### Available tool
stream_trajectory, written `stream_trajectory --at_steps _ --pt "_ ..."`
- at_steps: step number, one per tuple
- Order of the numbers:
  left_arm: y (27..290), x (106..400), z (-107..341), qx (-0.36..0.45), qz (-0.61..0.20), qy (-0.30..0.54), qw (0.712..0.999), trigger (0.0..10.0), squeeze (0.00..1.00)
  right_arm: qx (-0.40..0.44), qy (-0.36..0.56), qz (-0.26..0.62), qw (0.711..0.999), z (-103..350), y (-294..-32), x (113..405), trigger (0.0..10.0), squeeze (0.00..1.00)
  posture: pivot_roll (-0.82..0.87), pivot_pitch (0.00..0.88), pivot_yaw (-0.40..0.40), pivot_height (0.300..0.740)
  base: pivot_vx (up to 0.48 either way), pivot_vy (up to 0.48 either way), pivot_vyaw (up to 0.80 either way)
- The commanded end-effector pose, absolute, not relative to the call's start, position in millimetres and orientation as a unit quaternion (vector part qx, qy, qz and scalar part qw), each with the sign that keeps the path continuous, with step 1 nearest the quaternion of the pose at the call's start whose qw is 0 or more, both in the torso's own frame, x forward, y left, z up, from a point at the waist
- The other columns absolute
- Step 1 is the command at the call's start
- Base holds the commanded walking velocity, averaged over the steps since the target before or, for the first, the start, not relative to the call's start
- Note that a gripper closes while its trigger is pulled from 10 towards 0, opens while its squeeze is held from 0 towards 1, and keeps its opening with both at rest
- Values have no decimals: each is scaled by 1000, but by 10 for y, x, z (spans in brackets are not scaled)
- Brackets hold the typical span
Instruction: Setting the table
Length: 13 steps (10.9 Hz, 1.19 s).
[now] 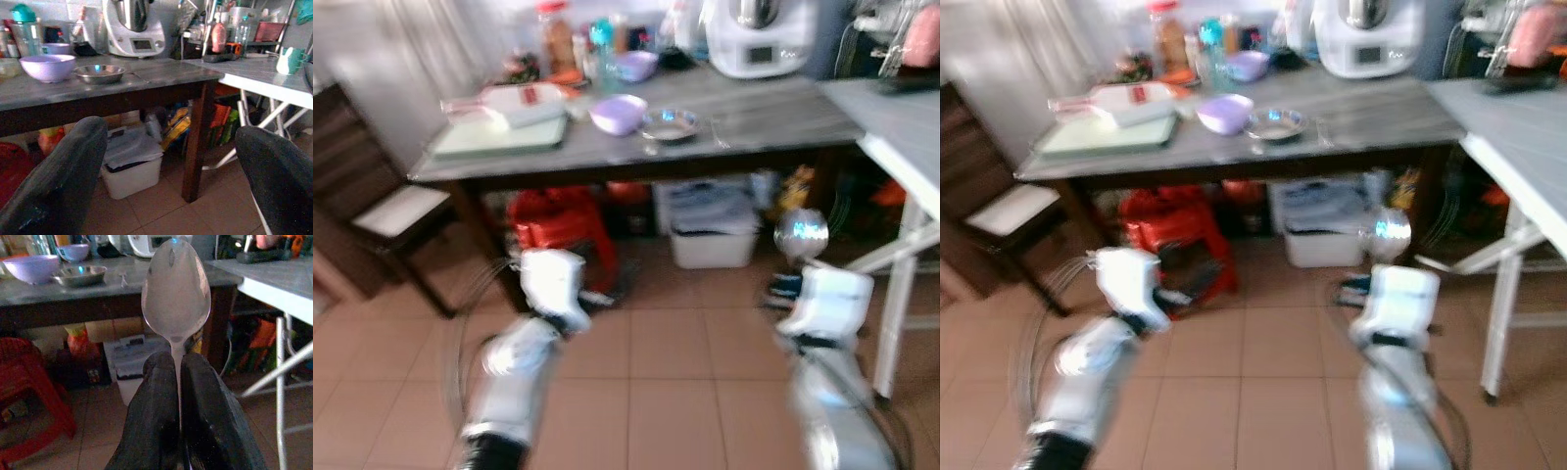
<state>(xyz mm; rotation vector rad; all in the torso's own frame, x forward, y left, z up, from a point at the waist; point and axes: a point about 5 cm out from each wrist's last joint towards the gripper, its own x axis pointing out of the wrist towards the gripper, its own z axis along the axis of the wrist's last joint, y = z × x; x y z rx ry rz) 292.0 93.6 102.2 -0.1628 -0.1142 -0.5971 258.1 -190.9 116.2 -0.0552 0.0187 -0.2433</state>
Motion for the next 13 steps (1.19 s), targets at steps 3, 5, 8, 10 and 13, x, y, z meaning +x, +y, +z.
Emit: stream_trajectory --at_steps 3,5,8,10,13 --pt "1072 2944 1060 -67 -279 -61 956 10000 0 -21 -15 -100 995 1250 -1770 2615 10000 0 -19 0 101 740 480 0 0" --pt "1055 2935 1055 -69 -281 -59 955 10000 0 -22 -15 -101 995 1250 -1771 2610 10000 0 -20 0 103 740 480 0 0" --pt "1034 2922 1051 -71 -286 -57 954 10000 0 -21 -18 -105 994 1257 -1777 2606 10000 0 -21 0 103 740 480 0 0" --pt "1023 2920 1054 -71 -287 -56 954 10000 0 -21 -22 -107 994 1282 -1787 2613 10000 0 -23 0 104 740 480 0 0" --pt "1036 2923 1084 -62 -278 -60 957 10000 0 -26 -32 -109 993 1311 -1792 2610 10000 0 -25 0 106 740 480 0 0"
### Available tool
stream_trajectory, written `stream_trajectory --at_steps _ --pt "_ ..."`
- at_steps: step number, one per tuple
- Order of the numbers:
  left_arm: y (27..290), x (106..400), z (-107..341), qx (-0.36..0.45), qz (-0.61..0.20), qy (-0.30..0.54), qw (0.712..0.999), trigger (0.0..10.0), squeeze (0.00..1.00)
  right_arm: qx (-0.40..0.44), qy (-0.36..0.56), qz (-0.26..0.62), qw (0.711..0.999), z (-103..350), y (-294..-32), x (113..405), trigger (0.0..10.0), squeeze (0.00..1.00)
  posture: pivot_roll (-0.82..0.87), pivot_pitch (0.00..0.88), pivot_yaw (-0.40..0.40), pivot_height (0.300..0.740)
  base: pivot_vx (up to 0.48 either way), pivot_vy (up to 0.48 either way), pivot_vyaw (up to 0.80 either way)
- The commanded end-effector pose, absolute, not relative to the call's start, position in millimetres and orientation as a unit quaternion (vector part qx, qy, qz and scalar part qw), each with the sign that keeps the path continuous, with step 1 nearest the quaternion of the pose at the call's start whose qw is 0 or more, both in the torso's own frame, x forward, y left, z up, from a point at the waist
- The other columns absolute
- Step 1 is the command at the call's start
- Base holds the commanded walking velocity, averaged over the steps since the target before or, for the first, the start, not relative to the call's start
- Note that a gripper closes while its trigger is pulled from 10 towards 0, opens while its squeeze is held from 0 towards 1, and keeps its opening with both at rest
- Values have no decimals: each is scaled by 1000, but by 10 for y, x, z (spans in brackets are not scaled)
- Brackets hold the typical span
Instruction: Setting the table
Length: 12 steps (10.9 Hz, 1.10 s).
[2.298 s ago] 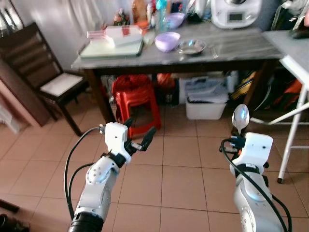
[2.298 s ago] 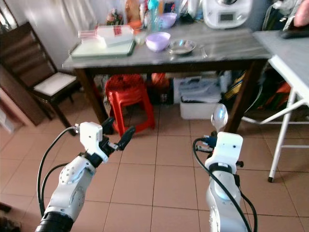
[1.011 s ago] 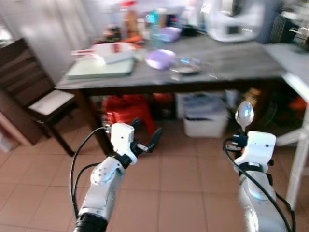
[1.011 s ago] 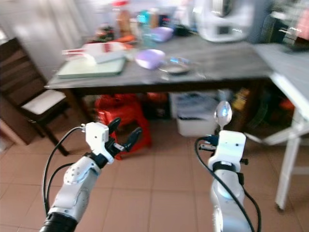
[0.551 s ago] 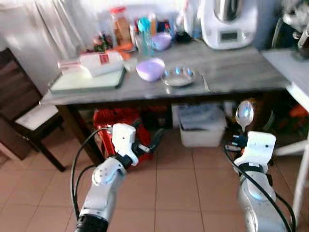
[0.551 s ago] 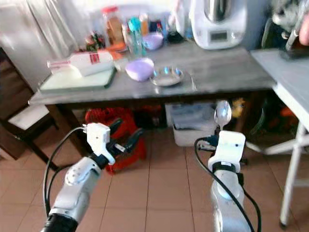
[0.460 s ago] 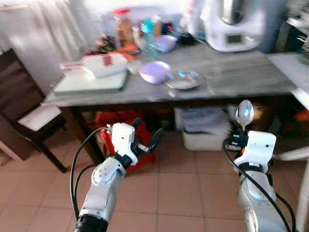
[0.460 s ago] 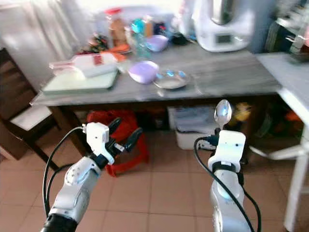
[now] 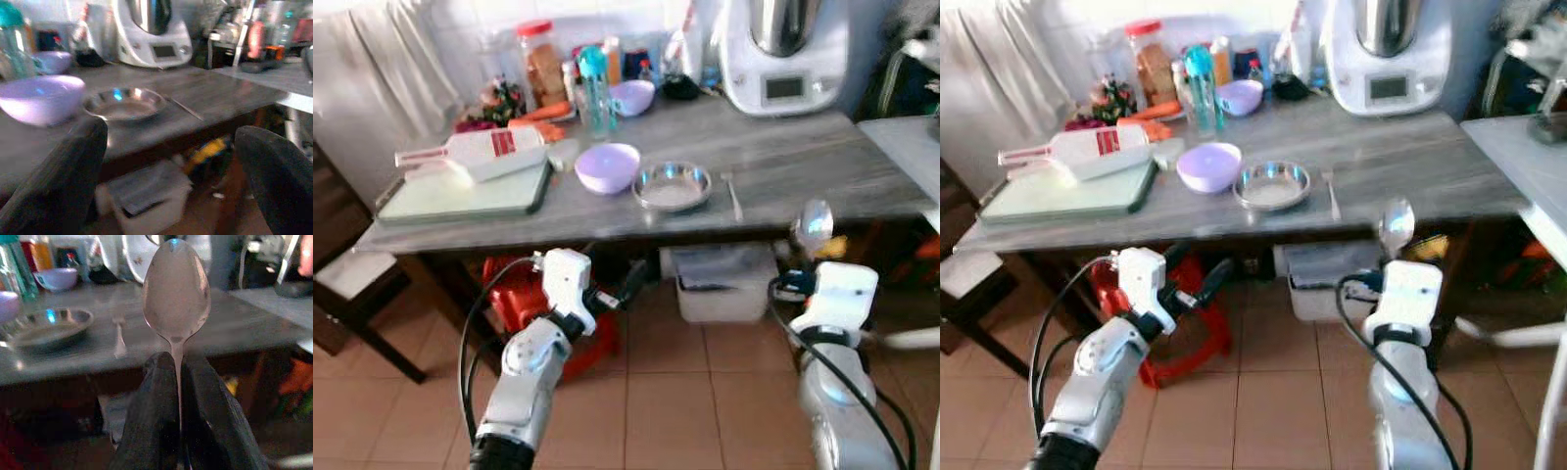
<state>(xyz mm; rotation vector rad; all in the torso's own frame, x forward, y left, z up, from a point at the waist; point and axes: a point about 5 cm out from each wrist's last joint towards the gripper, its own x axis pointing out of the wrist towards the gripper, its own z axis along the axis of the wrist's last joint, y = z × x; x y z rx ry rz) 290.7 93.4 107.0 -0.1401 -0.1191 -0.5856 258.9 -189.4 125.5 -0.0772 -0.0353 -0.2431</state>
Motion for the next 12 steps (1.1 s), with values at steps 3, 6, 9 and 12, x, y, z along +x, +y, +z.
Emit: stream_trajectory --at_steps 3,6,9,12 --pt "1435 2802 1074 -10 -186 -73 980 10000 0 -61 -59 -105 991 1397 -1821 2530 10000 0 -24 0 105 740 386 0 0" --pt "1661 2594 972 20 -149 -51 987 10000 0 -83 -63 -109 989 1361 -1843 2343 10000 0 -10 0 93 740 396 0 0" --pt "1605 2551 973 17 -151 -47 987 10000 0 -91 -64 -109 988 1373 -1848 2289 10000 0 -24 0 96 740 385 0 0" --pt "1576 2562 982 12 -166 -45 985 10000 0 -96 -73 -109 987 1421 -1878 2357 10000 0 -22 0 93 740 416 0 0"
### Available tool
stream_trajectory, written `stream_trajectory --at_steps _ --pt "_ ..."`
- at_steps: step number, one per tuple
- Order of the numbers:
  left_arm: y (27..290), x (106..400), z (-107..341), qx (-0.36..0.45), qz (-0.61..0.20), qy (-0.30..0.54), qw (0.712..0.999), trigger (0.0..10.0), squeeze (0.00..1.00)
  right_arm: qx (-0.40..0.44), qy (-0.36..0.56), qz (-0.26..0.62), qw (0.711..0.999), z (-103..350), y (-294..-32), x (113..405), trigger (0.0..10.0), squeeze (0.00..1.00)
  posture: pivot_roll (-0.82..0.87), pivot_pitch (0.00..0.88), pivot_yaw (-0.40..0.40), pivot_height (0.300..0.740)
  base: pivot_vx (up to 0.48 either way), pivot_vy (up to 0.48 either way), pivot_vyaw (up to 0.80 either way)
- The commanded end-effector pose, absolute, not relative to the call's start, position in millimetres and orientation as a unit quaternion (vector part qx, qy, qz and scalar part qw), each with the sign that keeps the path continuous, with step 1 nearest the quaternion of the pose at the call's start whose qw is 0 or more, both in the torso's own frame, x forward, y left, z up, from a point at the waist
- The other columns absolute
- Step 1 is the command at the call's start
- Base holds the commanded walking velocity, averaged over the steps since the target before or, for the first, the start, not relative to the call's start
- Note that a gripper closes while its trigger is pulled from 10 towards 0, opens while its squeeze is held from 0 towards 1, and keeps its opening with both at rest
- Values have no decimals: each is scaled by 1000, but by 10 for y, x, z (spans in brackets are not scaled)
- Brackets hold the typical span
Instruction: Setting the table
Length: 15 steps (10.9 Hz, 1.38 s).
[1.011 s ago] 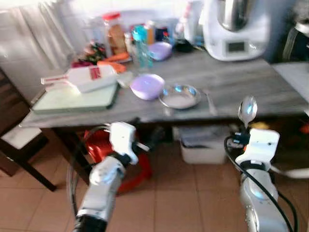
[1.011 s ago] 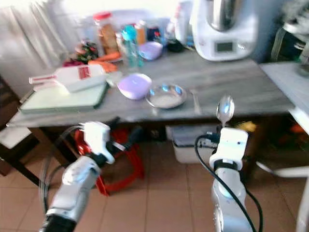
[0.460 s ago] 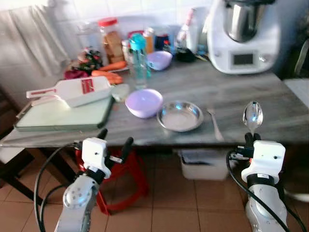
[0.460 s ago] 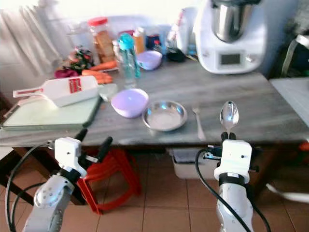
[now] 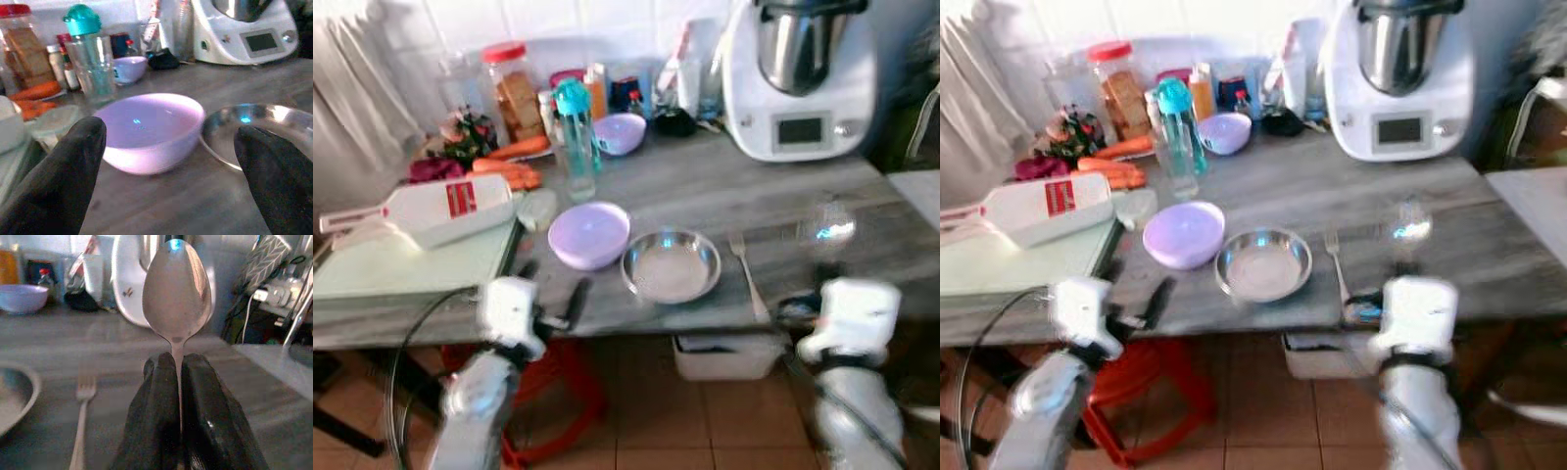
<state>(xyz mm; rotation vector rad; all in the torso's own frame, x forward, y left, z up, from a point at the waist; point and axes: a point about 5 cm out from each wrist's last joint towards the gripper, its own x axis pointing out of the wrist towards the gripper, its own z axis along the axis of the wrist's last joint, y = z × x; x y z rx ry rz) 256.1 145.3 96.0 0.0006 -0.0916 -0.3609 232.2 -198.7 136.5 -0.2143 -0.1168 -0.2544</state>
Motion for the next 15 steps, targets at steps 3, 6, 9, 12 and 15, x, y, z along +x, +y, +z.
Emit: stream_trajectory --at_steps 3,6,9,12,15 --pt "1558 2552 982 4 -175 -42 984 10000 0 -73 -56 -119 989 1383 -1894 2356 10000 0 -19 0 91 740 412 0 0" --pt "1459 2440 1014 -23 -292 -43 955 10000 0 -45 -17 -148 988 1261 -2003 2340 10000 0 -21 0 84 740 0 0 0" --pt "1516 2358 1076 -38 -386 -25 921 10000 0 -20 24 -174 984 1168 -2109 2306 10000 0 -21 0 79 740 0 0 0" --pt "1525 2339 1126 -45 -429 -17 902 10000 0 -25 87 -188 978 1005 -2203 2203 10000 0 -27 0 81 740 0 0 0" --pt "1405 2248 1181 -63 -492 1 869 10000 0 -12 147 -171 974 864 -2274 2135 10000 0 -40 0 80 740 0 0 0"
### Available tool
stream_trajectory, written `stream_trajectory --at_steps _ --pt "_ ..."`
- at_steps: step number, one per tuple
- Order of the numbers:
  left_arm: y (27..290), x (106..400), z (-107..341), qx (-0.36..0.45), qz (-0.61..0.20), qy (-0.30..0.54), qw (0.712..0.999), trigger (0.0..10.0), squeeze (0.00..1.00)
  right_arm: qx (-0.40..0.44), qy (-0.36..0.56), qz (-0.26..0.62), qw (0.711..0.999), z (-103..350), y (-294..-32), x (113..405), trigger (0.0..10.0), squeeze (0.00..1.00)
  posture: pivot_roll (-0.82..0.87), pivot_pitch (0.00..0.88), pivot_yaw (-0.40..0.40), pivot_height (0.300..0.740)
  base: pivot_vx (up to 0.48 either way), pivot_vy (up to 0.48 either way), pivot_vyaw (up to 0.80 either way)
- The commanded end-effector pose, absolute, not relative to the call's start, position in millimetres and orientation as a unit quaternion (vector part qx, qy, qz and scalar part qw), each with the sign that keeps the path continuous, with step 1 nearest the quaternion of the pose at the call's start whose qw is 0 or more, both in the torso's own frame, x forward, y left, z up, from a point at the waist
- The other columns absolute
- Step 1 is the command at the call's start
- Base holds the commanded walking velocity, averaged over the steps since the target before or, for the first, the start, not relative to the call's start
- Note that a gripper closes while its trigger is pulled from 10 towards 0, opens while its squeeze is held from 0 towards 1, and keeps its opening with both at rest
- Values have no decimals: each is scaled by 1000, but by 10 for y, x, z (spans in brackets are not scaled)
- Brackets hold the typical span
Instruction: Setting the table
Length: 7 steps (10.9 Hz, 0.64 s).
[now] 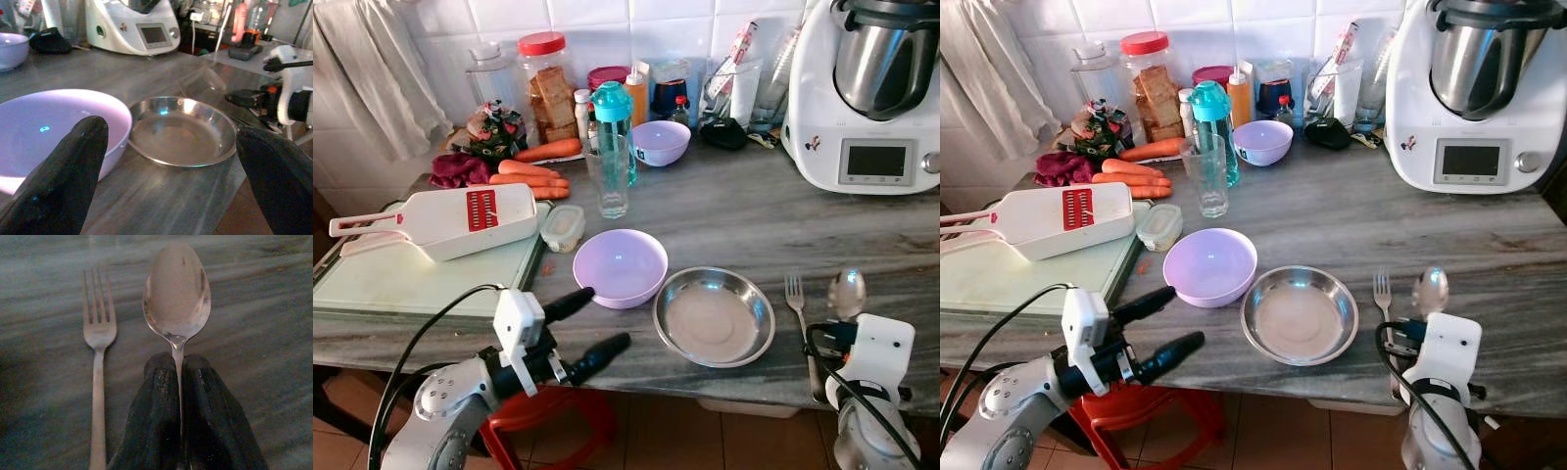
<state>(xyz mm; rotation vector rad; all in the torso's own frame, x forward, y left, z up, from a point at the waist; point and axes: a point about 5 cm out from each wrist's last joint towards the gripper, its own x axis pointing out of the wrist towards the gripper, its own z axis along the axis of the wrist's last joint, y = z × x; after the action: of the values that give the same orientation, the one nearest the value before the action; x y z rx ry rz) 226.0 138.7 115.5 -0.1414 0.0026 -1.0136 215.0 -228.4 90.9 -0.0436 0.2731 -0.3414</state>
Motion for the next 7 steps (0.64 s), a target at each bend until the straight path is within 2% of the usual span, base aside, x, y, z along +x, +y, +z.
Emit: stream_trajectory --at_steps 1,3,7 --pt "1390 2244 1185 -62 -492 0 868 10000 0 -13 157 -168 973 838 -2292 2144 10000 0 -41 0 80 740 0 0 0" --pt "1294 2204 1218 -66 -497 1 865 10000 0 -12 158 -168 973 863 -2342 2174 10000 0 -44 0 77 740 0 0 0" --pt "1284 2202 1217 -67 -498 7 865 10000 0 11 189 -169 967 770 -2360 2136 10000 0 -46 0 80 740 0 0 0"
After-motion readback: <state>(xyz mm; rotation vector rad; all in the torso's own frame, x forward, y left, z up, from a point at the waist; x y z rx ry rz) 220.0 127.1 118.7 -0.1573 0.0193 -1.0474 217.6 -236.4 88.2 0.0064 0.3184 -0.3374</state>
